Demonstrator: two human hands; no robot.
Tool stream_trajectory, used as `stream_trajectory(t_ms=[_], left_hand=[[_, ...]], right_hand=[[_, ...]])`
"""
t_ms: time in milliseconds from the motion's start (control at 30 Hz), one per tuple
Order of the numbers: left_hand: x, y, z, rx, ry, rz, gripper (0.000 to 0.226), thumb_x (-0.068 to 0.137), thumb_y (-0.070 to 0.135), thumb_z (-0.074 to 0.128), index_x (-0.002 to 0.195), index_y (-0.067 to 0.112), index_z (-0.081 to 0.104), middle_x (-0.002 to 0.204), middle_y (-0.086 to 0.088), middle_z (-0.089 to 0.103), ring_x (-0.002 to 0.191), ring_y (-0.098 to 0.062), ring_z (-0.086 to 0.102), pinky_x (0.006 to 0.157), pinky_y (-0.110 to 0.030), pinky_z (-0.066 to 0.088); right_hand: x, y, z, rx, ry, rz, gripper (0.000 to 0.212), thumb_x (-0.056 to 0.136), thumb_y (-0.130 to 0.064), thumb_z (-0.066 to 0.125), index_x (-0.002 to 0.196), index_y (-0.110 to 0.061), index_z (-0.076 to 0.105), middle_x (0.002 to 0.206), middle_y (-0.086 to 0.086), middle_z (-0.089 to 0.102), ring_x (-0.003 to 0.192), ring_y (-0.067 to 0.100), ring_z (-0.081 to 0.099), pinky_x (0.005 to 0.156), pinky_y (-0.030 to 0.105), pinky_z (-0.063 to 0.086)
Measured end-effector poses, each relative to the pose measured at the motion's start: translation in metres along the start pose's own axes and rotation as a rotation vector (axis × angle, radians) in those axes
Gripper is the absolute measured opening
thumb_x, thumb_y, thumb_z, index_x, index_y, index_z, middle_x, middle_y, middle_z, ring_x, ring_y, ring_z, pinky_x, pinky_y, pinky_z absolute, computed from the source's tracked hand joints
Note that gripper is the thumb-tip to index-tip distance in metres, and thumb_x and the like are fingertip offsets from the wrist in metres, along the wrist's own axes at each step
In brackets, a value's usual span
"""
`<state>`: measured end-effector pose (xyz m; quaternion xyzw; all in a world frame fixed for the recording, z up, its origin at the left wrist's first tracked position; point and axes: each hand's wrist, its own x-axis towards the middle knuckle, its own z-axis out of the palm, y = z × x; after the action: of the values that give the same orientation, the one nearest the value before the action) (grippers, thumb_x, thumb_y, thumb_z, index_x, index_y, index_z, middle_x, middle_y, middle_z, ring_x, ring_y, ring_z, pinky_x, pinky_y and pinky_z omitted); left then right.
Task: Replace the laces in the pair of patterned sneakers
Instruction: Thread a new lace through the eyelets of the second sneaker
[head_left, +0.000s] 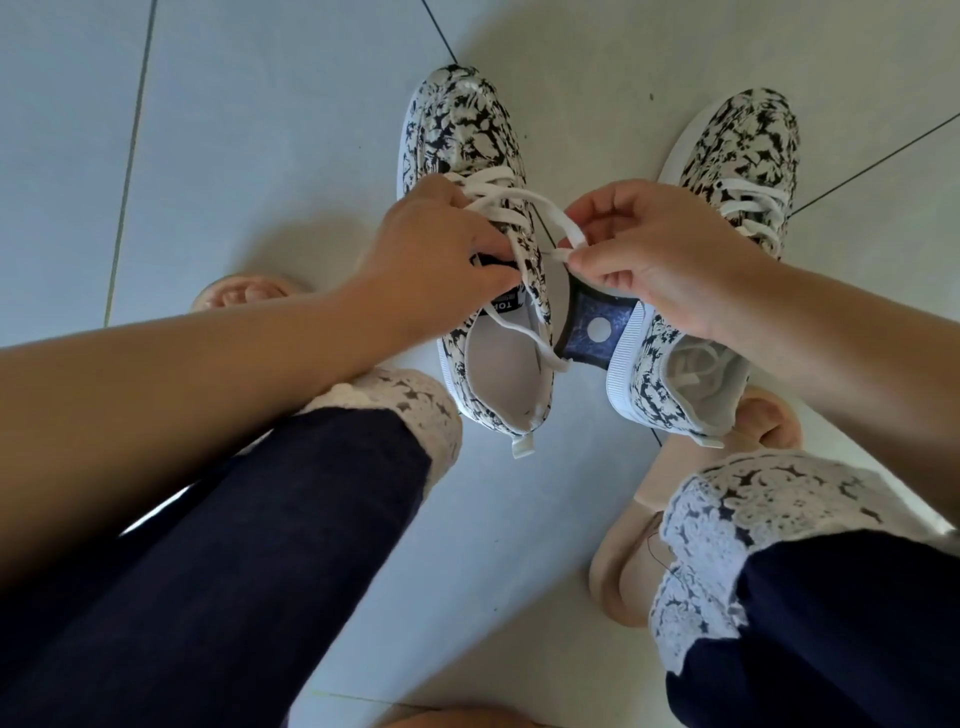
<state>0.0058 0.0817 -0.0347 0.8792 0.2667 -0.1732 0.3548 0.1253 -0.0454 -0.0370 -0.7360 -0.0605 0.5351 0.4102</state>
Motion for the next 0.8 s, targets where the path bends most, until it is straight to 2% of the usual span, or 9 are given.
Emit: stream_trajectory(t_ms=[133,233,433,567,667,800], left_hand=[[0.003,0.001,0.005,-0.053,0.014,-0.057,0.029,0.085,0.032,0.060,0.113,0.032,0.064,0.102,0.005,0.032,0.095,-0.008,0.031,0.082,-0.014,0.023],[0.004,0.003,0.009,-0.150,0.048,-0.089,0.025,0.083,0.028,0.063,0.107,0.031,0.068,0.101,0.004,0.034,0.094,-0.009,0.034,0.082,-0.014,0.025],[0.003,0.004,0.010,-0.188,0.084,-0.138,0.024,0.082,0.030,0.065,0.105,0.031,0.068,0.103,0.005,0.035,0.093,-0.009,0.035,0.087,-0.017,0.026],[0.003,0.004,0.011,-0.210,0.098,-0.142,0.024,0.081,0.029,0.066,0.105,0.031,0.068,0.103,0.004,0.037,0.094,-0.009,0.036,0.089,-0.018,0.027],[0.003,0.005,0.012,-0.215,0.100,-0.140,0.024,0.081,0.029,0.066,0.105,0.031,0.068,0.102,0.004,0.036,0.094,-0.010,0.035,0.087,-0.018,0.028],[0.004,0.005,0.013,-0.216,0.096,-0.165,0.023,0.082,0.031,0.065,0.104,0.030,0.068,0.102,0.005,0.035,0.091,-0.010,0.035,0.081,-0.014,0.026]], right_hand=[[0.003,-0.004,0.002,0.054,0.046,0.047,0.031,0.081,0.013,0.054,0.093,-0.014,0.062,0.082,0.003,0.065,0.084,0.012,0.061,0.074,0.021,0.051],[0.004,-0.005,0.003,0.046,0.069,0.039,0.030,0.084,0.012,0.052,0.098,-0.012,0.063,0.082,0.002,0.062,0.083,0.011,0.059,0.077,0.023,0.054],[-0.001,-0.004,0.004,0.005,-0.004,0.002,0.027,0.083,0.013,0.056,0.096,-0.010,0.060,0.085,0.007,0.062,0.076,0.014,0.067,0.073,0.024,0.058],[-0.001,-0.003,0.002,-0.048,-0.007,-0.032,0.026,0.080,0.012,0.060,0.093,-0.010,0.062,0.086,0.009,0.064,0.078,0.015,0.068,0.074,0.024,0.057],[0.000,-0.004,0.002,-0.064,-0.005,-0.052,0.022,0.080,0.008,0.062,0.093,-0.010,0.064,0.090,0.012,0.066,0.079,0.015,0.068,0.074,0.023,0.056],[0.003,-0.003,0.006,-0.100,0.035,-0.089,0.019,0.082,0.004,0.061,0.094,-0.009,0.065,0.084,0.009,0.067,0.073,0.010,0.067,0.074,0.022,0.056]])
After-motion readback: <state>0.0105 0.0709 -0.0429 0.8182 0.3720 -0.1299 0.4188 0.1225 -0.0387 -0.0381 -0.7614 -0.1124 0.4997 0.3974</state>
